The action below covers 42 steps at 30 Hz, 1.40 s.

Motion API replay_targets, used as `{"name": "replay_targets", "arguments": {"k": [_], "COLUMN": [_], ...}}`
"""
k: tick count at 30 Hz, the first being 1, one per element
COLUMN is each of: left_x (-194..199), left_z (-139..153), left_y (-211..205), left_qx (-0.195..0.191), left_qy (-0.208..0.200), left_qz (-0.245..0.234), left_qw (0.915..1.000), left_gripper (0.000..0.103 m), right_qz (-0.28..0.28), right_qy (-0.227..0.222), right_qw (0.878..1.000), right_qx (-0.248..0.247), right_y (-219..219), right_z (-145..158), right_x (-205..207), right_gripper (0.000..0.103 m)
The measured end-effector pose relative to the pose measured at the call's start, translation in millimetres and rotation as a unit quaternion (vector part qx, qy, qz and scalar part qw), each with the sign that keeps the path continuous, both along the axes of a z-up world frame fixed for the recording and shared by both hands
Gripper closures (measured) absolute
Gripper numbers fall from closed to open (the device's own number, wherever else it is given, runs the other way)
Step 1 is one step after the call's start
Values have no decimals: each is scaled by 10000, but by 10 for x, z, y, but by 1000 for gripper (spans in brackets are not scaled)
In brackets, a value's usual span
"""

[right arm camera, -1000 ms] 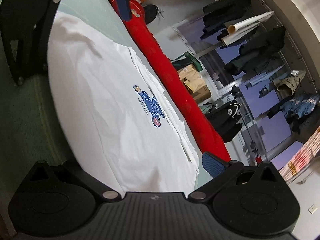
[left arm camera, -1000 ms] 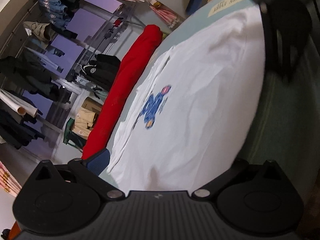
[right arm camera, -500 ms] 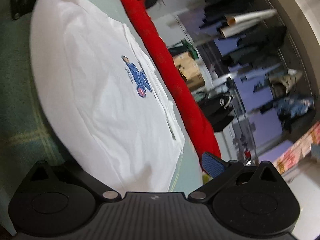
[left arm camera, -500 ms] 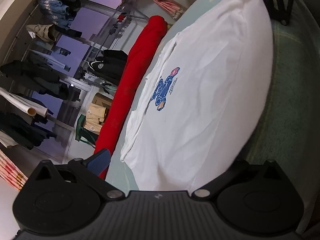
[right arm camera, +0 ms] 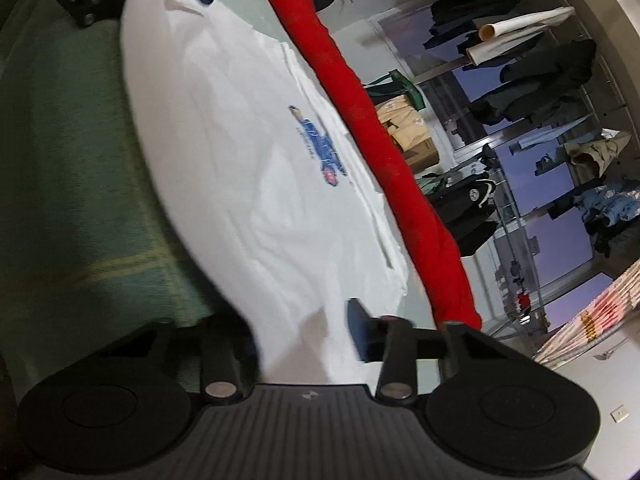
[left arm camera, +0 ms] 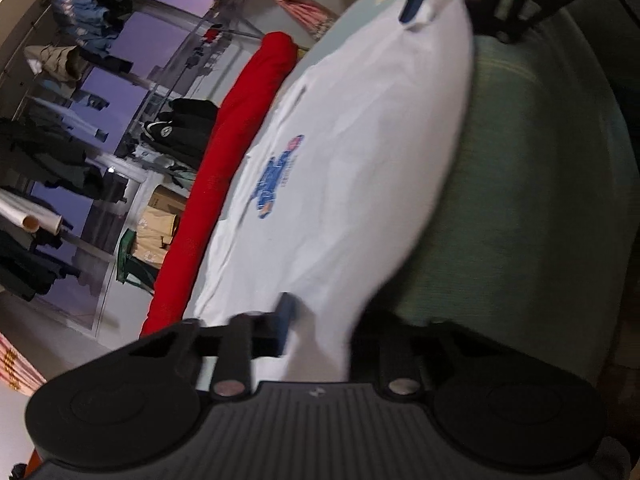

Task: Fold clothes
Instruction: 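Close both grippers on the shirt's side edge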

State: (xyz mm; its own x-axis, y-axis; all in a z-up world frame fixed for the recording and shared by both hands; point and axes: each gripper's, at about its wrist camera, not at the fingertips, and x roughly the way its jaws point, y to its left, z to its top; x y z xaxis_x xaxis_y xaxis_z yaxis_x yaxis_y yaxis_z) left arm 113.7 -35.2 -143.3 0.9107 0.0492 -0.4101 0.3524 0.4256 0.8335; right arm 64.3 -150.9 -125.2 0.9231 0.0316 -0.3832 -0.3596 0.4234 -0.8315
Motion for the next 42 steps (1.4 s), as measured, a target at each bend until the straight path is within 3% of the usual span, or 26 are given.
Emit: {"name": "replay_targets", "arguments": {"k": [1, 2, 13, 21, 27, 42], "left_x": [-14, -27, -12, 87, 401, 1276], "left_z": [-33, -66, 13, 302, 550, 846], "left_y": [-18, -36, 39, 102, 108, 202], "left_qx": [30, 60, -168, -326, -505, -765], "left_qy": [3, 5, 85, -91, -424, -753], "left_qz": [1, 1, 63, 64, 279, 542], "left_qw": [10000, 10000, 9998, 9994, 9974, 9927], "left_gripper": [99, 99, 98, 98, 98, 98], "right_qz": [-12, -24, -70, -2, -21, -54], "right_qy": [-8, -17, 80, 145, -161, -685], "right_qw": [10000, 10000, 9999, 9998, 9997, 9971], "right_qx": [-29, -58, -119, -129, -186, -319], "right_y": [19, 38, 81, 29, 14, 57], "right_z": [-31, -61, -103, 159, 350, 629], "right_x": [-14, -27, -36, 72, 205, 1149], "right_gripper": [90, 95, 95, 97, 97, 96]}}
